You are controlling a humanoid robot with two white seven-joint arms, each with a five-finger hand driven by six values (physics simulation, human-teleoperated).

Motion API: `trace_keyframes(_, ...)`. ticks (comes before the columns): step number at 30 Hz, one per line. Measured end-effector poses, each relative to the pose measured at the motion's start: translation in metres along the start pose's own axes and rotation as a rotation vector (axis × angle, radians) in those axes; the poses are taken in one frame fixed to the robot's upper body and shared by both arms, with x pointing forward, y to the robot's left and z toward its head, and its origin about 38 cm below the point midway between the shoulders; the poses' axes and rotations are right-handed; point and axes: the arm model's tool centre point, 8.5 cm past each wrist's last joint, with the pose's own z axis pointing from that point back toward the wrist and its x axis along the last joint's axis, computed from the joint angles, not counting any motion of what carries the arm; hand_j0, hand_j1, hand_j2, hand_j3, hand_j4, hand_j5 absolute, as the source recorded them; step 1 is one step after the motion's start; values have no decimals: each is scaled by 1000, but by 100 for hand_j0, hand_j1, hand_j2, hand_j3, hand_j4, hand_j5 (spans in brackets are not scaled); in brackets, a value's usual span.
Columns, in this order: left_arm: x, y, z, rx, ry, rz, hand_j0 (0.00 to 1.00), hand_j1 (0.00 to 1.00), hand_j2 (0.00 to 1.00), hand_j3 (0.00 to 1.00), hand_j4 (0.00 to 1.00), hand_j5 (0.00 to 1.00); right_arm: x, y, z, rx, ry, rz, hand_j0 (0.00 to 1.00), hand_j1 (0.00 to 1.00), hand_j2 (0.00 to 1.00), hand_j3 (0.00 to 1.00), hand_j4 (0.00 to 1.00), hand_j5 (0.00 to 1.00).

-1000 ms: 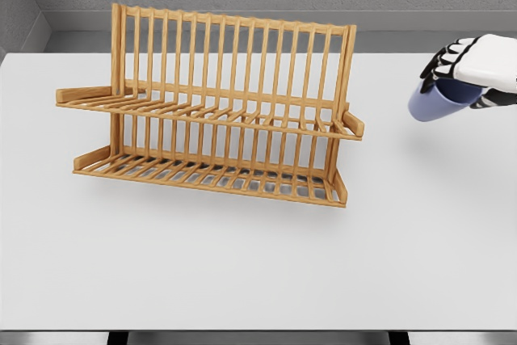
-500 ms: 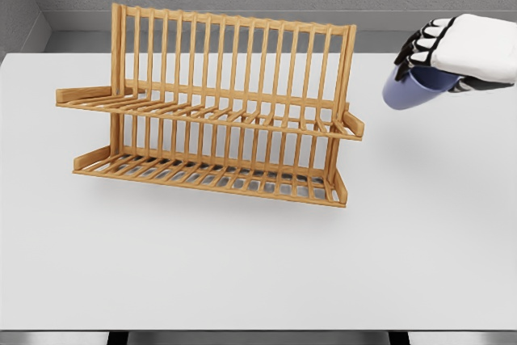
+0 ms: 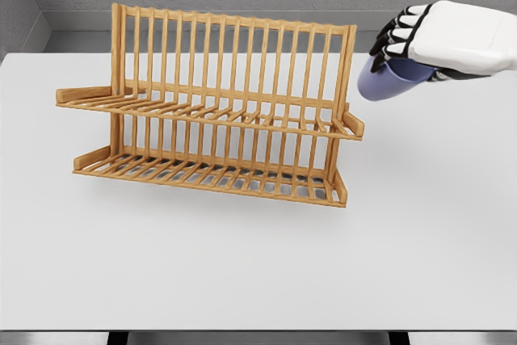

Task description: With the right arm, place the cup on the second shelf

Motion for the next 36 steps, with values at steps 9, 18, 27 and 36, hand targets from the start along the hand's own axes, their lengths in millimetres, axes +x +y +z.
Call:
trace_keyframes(9,0,0,0,0,0,0,100,100,100,100,100,100,11,-7,-24,-17,-65,14,64,64,64,64,64,64)
trace_keyframes(18,0,0,0,0,0,0,100,100,100,100,100,100,26,9,-47,15,-137,-15,64,64,64,64,64,64)
trace_keyframes(27,0,0,0,0,0,0,100,100,100,100,100,100,35,21,-56,49,-170,-32,100,100,100,100,100,100)
trace_keyframes(36,0,0,0,0,0,0,100,100,100,100,100,100,-9,-6,-12,-63,5,-29,100,100,100,100,100,100)
